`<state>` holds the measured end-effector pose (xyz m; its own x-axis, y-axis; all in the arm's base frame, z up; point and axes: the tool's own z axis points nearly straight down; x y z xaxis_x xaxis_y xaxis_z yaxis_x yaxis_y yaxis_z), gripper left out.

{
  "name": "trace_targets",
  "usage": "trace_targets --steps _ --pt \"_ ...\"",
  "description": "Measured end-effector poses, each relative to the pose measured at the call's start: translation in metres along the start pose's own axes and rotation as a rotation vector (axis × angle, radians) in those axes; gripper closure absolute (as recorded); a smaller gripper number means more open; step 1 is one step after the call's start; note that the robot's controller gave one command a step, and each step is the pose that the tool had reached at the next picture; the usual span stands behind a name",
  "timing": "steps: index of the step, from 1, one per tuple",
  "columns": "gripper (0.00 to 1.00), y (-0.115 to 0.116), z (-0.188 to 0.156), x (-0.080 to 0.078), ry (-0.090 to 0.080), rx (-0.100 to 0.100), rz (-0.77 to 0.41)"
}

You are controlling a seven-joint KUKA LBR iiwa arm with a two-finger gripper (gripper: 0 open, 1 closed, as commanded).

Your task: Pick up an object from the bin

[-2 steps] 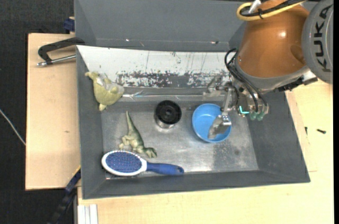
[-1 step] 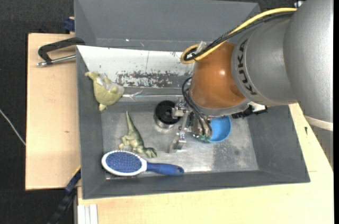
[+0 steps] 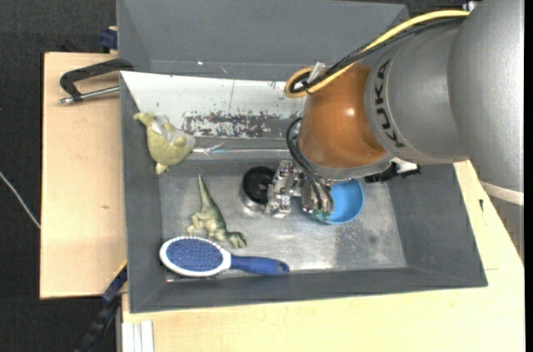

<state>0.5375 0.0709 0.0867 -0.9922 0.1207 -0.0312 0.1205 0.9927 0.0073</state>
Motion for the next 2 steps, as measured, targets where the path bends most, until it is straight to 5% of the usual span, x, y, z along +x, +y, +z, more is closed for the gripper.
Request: trace_targets --steps 1,2 --pt "1.00 0.003 -0.001 0.001 0.007 0.002 0.019" --pt "1.00 0.010 -0.155 -0.018 0.017 0.002 -0.030"
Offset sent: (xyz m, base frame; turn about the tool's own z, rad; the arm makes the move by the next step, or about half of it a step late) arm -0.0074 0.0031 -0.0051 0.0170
